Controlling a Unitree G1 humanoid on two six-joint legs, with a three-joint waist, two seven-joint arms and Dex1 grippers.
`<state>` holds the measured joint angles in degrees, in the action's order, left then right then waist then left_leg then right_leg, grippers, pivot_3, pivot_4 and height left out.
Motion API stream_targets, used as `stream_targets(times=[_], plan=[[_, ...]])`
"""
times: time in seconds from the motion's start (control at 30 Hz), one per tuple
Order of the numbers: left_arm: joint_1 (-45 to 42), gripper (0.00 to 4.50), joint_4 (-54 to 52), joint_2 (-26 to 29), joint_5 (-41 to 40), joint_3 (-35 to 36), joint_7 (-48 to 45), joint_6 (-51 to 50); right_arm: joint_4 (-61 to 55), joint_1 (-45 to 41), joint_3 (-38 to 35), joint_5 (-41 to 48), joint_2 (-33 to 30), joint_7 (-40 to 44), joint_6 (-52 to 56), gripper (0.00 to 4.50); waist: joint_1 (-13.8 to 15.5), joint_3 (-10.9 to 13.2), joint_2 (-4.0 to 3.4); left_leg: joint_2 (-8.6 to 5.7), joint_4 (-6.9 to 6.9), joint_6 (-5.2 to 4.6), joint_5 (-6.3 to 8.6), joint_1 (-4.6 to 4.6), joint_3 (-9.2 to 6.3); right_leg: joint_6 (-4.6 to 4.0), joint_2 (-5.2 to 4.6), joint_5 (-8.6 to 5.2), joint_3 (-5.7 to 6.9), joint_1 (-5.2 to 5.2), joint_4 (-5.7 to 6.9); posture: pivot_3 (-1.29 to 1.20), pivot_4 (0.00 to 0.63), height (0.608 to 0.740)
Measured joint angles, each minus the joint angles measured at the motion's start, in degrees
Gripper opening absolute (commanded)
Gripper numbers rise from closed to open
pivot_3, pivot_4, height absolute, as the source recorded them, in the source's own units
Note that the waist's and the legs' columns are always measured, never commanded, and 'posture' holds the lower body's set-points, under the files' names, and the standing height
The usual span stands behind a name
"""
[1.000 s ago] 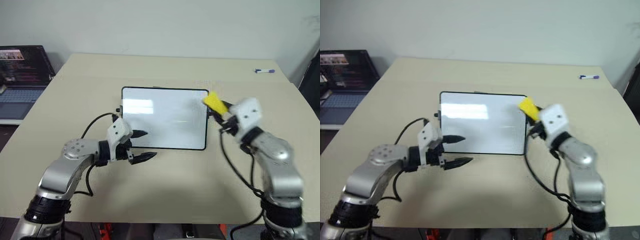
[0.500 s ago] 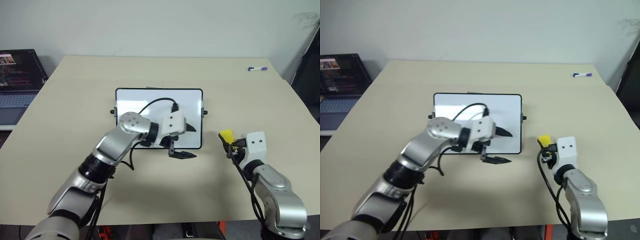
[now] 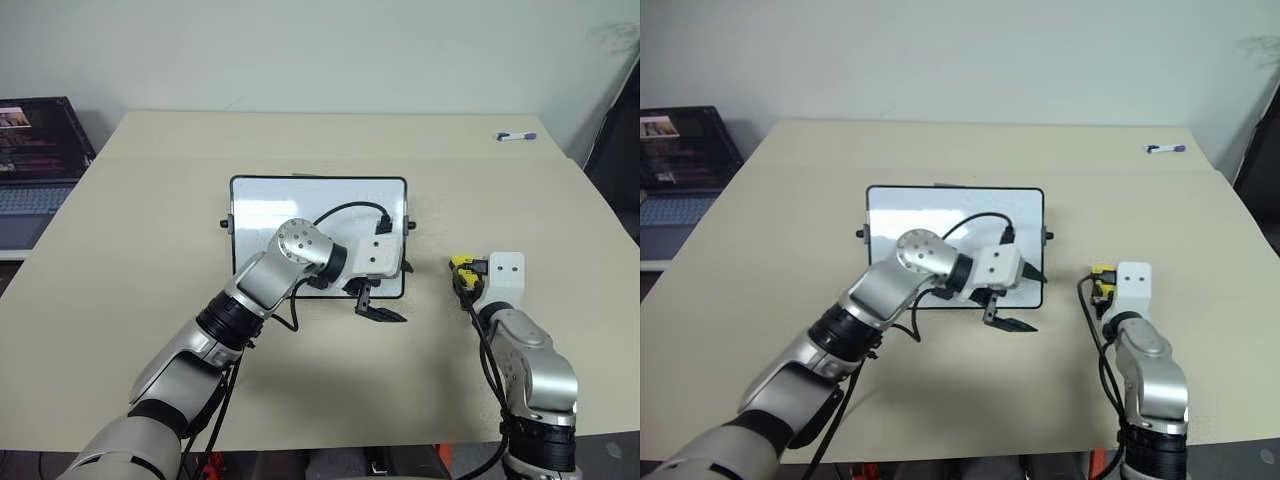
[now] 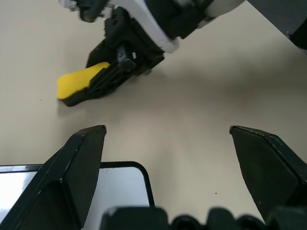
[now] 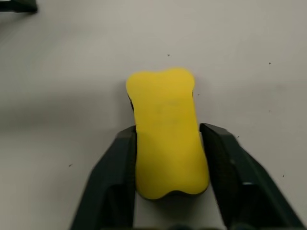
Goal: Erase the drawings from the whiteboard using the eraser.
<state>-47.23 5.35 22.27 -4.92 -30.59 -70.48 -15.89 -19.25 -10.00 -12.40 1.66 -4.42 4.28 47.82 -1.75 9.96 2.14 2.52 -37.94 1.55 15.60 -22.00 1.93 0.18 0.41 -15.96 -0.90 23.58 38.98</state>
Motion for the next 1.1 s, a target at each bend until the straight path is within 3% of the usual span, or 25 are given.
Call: stream_targets(times=[0.1, 0.13, 0.3, 0.4, 0.53, 0.7, 0.9, 1.1], plan=[[0.60, 4.50, -0.22, -0.01, 0.43, 0.06, 0.29, -0.30, 1.02, -0.41, -0.97, 1.55, 0.58, -0.72, -1.29, 4.38, -0.02, 0.00, -0.01, 0.01, 0.00, 0.00, 0.00, 0.00, 0.00, 0.00, 0.00, 0.00, 0.00, 0.00, 0.00, 0.00, 0.150, 0.740], [1.21, 4.50, -0.41, 0.04, 0.45, 0.18, 0.68, -0.63, 1.00, -0.41, -1.39, 2.48, 0.76, -0.59, -1.37, 4.45, -0.03, -0.01, -0.01, 0.02, 0.00, 0.00, 0.00, 0.00, 0.01, 0.00, 0.00, 0.00, -0.01, 0.00, 0.00, 0.00, 0.150, 0.740], [5.69, 4.50, -2.01, 0.09, -0.08, 4.89, 6.35, -4.19, -4.54, 2.65, 0.18, 4.00, -1.45, 1.58, -6.53, 4.45, -0.03, 0.01, -0.05, 0.04, 0.00, 0.00, 0.00, -0.03, -0.02, 0.02, 0.00, -0.01, 0.01, 0.03, 0.00, 0.00, 0.150, 0.740], [9.64, 4.50, -6.79, 0.00, -3.51, 14.14, 12.73, -7.94, -13.76, 9.05, 3.65, 5.17, -4.33, 5.62, -9.82, 4.45, -0.08, 0.00, -0.06, 0.11, 0.05, 0.00, 0.01, -0.02, -0.03, 0.06, -0.01, -0.03, 0.01, 0.04, -0.01, 0.00, 0.150, 0.740], [18.38, 4.50, -14.91, -1.54, -7.95, 27.09, 23.87, -13.82, -19.85, 16.33, 8.89, 10.08, -3.41, 10.54, -12.23, 4.45, -0.32, -0.01, -0.08, 0.23, 0.05, 0.02, 0.01, 0.08, -0.07, 0.05, -0.09, -0.03, 0.02, 0.00, 0.06, 0.00, 0.150, 0.740], [33.73, 4.50, -27.89, -6.95, -9.55, 37.60, 39.17, -19.12, -15.85, 23.61, 10.36, 5.77, -7.65, 13.66, -30.87, 4.45, 0.15, -0.07, 0.07, 0.07, 0.00, 0.03, 0.01, 0.12, -0.03, 0.12, -0.37, -0.01, 0.08, -0.14, -0.04, 0.00, 0.150, 0.740], [56.82, 4.50, -34.05, -11.20, -4.12, 42.89, 51.30, -13.47, -5.01, 27.32, 4.10, 7.02, -5.83, 12.82, -40.79, 4.45, 0.01, -0.18, 0.16, 0.05, 0.05, 0.03, 0.03, 0.33, 0.09, 0.12, -0.49, 0.00, 0.00, -0.29, -0.04, 0.00, 0.150, 0.740], [62.57, 4.50, -33.82, -12.90, -1.37, 42.18, 55.46, -7.16, -3.30, 29.49, 1.31, 12.17, -5.47, 13.90, -41.14, 4.45, 1.36, -0.21, 0.03, 0.02, -0.05, -0.03, -0.02, 0.38, 0.03, 0.08, -0.50, 0.03, 0.06, -0.36, -0.01, 0.00, 0.150, 0.740]])
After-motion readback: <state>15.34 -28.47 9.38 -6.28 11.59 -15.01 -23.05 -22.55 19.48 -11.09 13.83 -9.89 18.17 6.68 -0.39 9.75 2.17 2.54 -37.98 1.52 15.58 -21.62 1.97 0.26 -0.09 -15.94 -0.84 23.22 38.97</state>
